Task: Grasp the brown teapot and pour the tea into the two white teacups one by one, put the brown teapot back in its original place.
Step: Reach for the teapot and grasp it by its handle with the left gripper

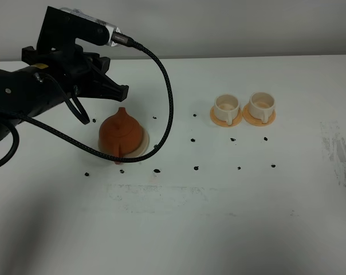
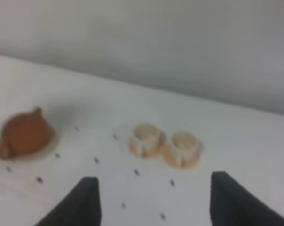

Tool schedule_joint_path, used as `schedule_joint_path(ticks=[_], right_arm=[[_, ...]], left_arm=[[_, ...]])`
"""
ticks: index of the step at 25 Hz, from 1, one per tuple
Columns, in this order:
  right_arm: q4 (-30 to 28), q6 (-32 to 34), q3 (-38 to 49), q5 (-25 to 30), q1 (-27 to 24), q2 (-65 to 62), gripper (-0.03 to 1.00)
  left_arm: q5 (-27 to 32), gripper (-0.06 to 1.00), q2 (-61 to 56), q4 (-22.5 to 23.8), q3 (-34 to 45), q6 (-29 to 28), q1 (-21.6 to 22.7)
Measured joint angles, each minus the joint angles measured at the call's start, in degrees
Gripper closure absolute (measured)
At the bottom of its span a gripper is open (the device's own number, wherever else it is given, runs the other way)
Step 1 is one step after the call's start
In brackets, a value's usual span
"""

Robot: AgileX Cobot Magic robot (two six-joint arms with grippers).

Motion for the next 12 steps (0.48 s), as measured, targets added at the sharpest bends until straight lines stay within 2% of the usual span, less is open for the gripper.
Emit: schedule_joint_path(ticks=[4,6,12], right_arm=[[-7.98,7.62,2.32,6.63,0.0,-2.38,0.48],[-10.0,10.16,3.03,10.12,0.0,-3.6,0.48],[-10.76,13.08,6.34,15.52,0.0,-11.12,0.48]], left_arm=[[0.05,0.79,0.0,0.0,0.0,0.21,0.0],[0.05,0.79,0.0,0.0,0.0,0.35,0.0],[2.01,0.79,0.0,0.0,0.0,0.4,0.0]])
